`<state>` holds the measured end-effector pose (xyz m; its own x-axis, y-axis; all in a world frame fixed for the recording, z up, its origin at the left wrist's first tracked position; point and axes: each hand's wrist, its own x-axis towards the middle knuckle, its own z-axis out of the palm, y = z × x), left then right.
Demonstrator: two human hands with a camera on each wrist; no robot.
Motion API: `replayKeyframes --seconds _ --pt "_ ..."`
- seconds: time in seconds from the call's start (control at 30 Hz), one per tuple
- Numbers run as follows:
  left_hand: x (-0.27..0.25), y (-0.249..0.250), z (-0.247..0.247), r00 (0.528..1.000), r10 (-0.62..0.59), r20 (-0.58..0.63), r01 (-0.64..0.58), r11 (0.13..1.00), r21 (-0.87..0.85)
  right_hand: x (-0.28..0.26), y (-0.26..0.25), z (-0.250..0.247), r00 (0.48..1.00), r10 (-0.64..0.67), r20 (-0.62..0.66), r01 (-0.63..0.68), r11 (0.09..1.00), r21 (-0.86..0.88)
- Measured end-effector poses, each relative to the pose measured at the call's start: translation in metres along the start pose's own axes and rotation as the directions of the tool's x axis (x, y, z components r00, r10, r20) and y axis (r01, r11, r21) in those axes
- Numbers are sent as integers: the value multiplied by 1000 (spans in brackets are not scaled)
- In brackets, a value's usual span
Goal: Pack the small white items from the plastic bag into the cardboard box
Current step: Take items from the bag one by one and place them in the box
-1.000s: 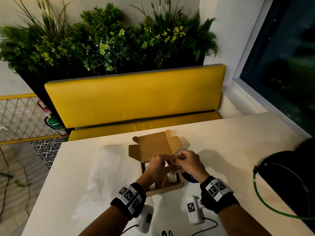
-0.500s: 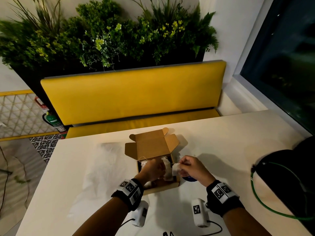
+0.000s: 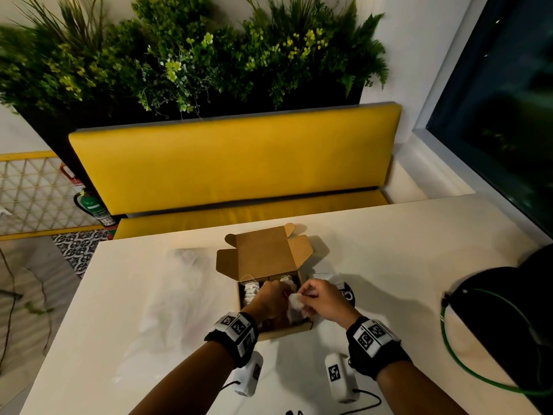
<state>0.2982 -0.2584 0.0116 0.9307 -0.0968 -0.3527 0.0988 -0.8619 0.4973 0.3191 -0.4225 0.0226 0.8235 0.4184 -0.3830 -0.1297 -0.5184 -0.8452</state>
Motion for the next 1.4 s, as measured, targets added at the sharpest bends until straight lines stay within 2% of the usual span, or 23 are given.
replayKeyframes --seconds 0.13,0.47,0.6,0.7,0.83,0.97,1.03,1.13,1.2,1.27,1.33,1.4 --pt "2 -7 -1 999 -5 33 7 999 -33 3 5 7 999 -49 0 47 978 -202" --pt "-1 -10 -2 999 35 24 -35 999 -5 6 11 18 998 -40 52 57 920 -388" --pt "-2 -7 1 998 66 -25 -64 997 49 3 10 21 991 -127 36 126 830 -543" --pt "-4 -8 0 995 86 -51 -86 996 11 3 13 29 979 -203 -1 164 793 -586" --pt "-11 -14 -7 988 111 -108 -113 994 -8 3 15 34 974 -216 -64 130 772 -622" --pt "-35 -28 -29 945 238 -223 -249 968 -20 2 -1 35 944 -318 -88 193 750 -633" --pt "-55 -41 -46 943 232 -237 -245 969 -27 2 -18 42 916 -397 -53 272 714 -645" --pt "-88 -65 -71 961 117 -249 -134 989 -56 -3 -48 66 887 -455 73 387 650 -654" --pt "-112 -84 -85 977 -14 -213 -16 991 -134 -9 -64 93 870 -438 226 475 624 -620" --pt "-137 -104 -97 981 -115 -155 82 975 -205 -16 -74 123 825 -425 373 560 521 -644" --pt "-163 -121 -104 981 -167 -95 140 959 -246 -20 -77 153 798 -384 464 597 404 -693" --pt "-189 -133 -109 983 -185 -15 174 946 -274 -22 -74 177 792 -348 501 606 359 -710"
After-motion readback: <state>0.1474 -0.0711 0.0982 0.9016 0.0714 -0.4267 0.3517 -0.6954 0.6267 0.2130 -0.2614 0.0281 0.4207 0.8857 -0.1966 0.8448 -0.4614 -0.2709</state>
